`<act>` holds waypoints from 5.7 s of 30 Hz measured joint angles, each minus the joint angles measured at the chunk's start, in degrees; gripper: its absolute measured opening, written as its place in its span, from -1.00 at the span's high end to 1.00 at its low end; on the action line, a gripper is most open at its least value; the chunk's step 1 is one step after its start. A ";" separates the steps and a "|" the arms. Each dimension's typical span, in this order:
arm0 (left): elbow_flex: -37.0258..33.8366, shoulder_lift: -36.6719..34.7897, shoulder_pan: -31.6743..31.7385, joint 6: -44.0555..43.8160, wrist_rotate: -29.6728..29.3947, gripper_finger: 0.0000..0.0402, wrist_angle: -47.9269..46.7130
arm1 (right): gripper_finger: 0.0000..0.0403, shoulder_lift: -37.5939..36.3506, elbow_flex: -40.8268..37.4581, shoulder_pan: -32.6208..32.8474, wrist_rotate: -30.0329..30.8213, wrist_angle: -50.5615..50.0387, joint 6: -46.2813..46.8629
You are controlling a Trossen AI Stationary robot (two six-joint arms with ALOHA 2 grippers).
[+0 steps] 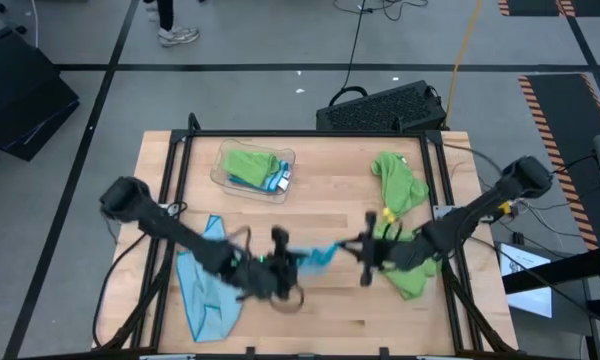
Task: Fold microfiber towels
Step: Fold the right blue microfiber cloth
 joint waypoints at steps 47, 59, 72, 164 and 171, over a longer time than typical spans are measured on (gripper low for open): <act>-27.42 -6.54 8.94 -7.70 21.84 0.96 36.61 | 0.95 -2.18 -7.96 -8.03 -14.38 -2.95 20.16; -27.54 2.87 0.26 -17.16 19.72 0.95 33.00 | 0.95 17.89 -8.83 -2.20 -28.50 15.30 28.51; -27.44 4.30 -12.00 -25.04 9.71 0.91 27.29 | 0.95 29.31 0.72 -3.13 -37.09 20.15 25.64; -29.20 -6.20 -1.03 -56.52 8.78 0.03 0.99 | 0.57 30.94 -3.23 -11.40 -28.40 16.87 14.71; -30.53 -6.20 -1.39 -55.73 10.73 0.69 3.02 | 0.94 30.94 -3.26 -12.42 -31.23 17.28 14.78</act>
